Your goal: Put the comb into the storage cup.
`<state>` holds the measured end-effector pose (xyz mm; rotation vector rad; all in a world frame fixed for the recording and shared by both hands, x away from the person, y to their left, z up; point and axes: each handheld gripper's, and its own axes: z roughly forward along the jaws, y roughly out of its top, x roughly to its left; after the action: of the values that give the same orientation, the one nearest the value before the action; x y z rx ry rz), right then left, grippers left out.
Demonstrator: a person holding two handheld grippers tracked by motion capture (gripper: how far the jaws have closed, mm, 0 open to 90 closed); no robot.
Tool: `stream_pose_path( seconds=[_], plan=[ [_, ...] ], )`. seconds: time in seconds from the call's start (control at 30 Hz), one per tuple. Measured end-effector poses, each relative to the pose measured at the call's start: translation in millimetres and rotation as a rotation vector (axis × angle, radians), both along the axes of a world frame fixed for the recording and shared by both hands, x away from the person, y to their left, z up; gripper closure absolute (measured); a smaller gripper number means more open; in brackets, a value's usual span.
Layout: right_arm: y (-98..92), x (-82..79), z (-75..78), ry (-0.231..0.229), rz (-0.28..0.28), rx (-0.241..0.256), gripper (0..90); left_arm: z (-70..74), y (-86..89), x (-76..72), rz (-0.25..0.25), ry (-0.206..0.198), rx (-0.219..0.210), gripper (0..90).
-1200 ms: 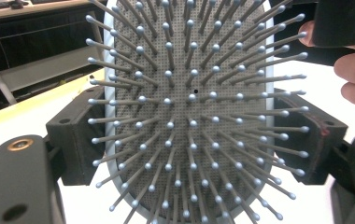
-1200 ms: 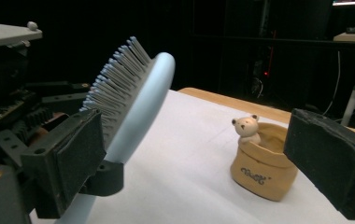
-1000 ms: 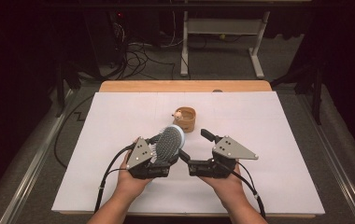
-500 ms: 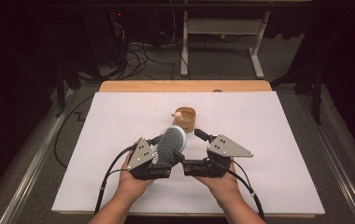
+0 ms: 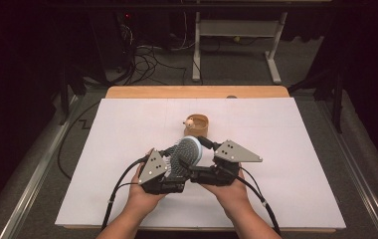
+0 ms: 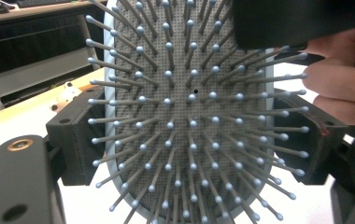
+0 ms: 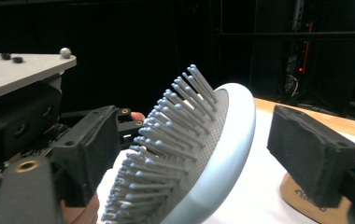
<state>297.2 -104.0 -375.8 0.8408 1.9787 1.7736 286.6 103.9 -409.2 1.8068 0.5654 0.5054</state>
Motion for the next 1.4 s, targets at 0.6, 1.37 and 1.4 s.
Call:
stream_pose_path(
  seconds=[0.6, 1.37, 1.4],
  plan=[
    [1.8, 7.1, 5.6, 0.045, 0.03, 0.046, 38.6, 2.2, -0.2, -1.3, 0.008, -0.011, 0.003, 20.1],
    [-1.9, 12.8, 8.2, 0.155, 0.036, 0.109, 52.0, 2.1, -0.1, -0.6, 0.019, -0.007, 0.009, 20.1],
    [-1.9, 12.8, 8.4, 0.153, 0.034, 0.108, 52.6, 2.4, 0.0, -0.7, 0.019, -0.008, 0.012, 20.1]
  ],
)
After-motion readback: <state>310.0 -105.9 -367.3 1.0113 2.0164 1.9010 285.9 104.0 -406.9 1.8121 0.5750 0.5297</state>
